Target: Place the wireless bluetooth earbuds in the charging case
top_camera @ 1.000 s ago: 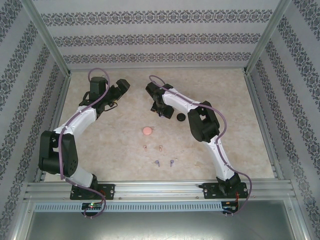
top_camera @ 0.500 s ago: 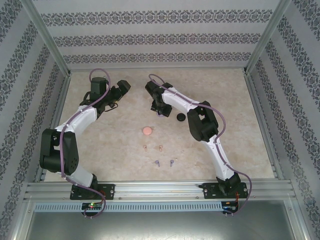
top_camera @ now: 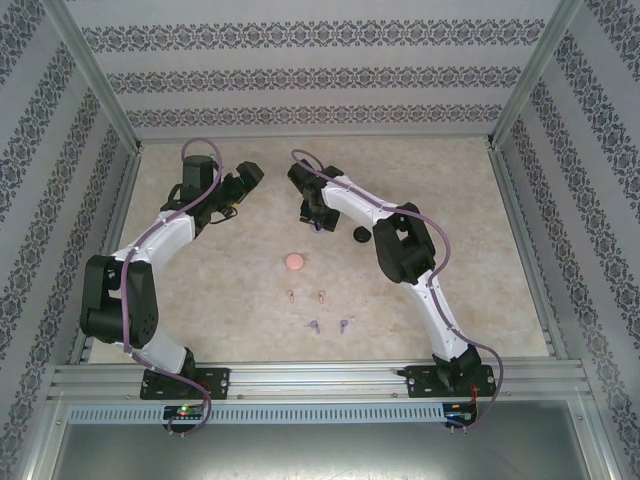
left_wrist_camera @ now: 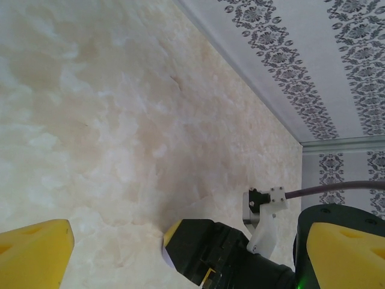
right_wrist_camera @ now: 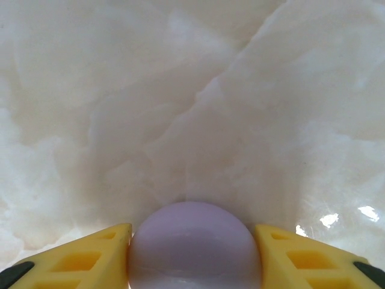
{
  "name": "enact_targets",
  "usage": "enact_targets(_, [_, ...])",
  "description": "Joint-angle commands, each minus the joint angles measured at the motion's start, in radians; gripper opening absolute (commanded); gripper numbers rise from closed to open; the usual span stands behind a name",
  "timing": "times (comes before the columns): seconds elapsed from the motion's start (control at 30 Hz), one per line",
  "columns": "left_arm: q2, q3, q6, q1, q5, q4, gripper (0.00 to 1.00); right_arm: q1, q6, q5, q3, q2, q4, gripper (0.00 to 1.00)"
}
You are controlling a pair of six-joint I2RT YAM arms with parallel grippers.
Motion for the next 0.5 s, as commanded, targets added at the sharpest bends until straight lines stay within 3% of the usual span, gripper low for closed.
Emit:
enact_targets(0.0, [-0.007, -0.042, 0.033, 0.008, 0.034, 0.098, 1.0, -0.004, -0.037, -0.019, -0.053, -0.081, 0.051, 0.42])
enact_targets(0.23, [0.028, -0.176, -0.004, -0.006, 0.127, 0.428, 1.0, -0.076, -0.03, -0.051, -0.224, -0.285, 0.186, 0.42])
enact_targets(0.47, [0.168, -0.231, -0.067, -0.103, 0.17, 0.795, 1.0, -0.175, 0.094, -0.127, -0.472, -0.524, 0.406, 0.41])
